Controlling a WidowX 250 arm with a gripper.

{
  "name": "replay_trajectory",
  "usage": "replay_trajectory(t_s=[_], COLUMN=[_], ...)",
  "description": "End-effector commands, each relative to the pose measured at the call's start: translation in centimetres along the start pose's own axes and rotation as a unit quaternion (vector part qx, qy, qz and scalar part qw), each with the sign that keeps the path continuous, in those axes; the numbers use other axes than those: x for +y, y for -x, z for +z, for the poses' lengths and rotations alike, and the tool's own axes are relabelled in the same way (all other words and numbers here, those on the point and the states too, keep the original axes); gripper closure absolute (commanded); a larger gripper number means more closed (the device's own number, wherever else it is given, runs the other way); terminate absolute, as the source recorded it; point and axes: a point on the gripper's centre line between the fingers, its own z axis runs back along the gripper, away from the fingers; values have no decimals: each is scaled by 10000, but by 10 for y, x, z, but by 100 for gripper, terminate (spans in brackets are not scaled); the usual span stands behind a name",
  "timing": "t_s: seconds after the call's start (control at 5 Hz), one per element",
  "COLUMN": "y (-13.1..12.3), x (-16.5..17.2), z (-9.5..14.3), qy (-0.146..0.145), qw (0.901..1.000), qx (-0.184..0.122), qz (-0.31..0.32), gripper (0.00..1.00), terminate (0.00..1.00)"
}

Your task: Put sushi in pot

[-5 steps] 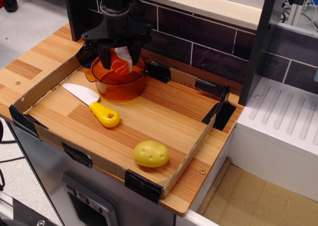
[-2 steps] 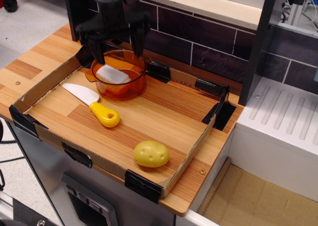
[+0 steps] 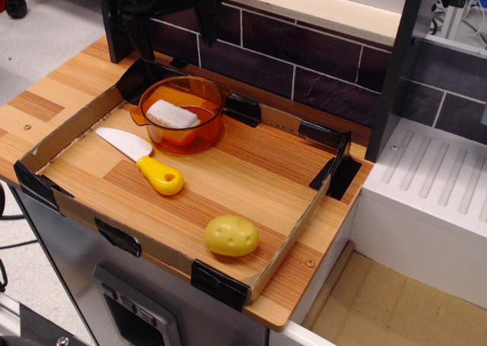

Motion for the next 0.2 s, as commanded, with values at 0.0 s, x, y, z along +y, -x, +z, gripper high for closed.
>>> replay_trajectory(t_s=[0.0], y=[-9], x=[-1], z=[23], qy=[172], qw=[9994], qx=[-293], qz=[-27], gripper=[0], terminate=[100])
